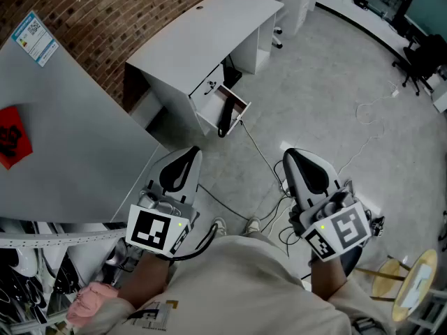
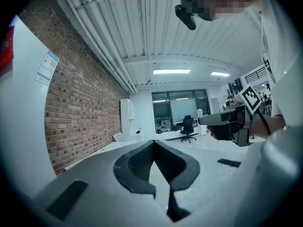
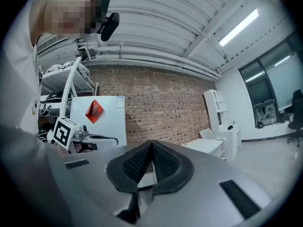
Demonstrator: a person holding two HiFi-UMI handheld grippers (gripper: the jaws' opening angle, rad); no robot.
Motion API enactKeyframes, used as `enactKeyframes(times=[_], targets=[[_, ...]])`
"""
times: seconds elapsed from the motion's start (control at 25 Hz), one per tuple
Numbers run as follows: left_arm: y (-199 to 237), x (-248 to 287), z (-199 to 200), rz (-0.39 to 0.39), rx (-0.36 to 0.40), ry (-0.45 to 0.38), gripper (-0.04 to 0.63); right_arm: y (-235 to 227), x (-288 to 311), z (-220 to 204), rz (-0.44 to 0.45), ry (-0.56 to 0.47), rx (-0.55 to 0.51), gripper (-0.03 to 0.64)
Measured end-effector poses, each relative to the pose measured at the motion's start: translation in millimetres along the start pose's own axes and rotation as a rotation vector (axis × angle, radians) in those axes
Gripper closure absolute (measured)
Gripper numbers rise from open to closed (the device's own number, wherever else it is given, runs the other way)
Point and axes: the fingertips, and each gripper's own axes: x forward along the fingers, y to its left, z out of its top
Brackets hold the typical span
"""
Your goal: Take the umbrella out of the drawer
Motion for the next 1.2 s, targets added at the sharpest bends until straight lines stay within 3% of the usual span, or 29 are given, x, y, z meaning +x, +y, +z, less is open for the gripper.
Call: enactKeyframes(times=[1.2], targets=[[-51, 32, -4, -0.009, -0.007, 0.045, 0.588, -38, -30, -16, 0.024, 0.024, 0.030, 0.610]])
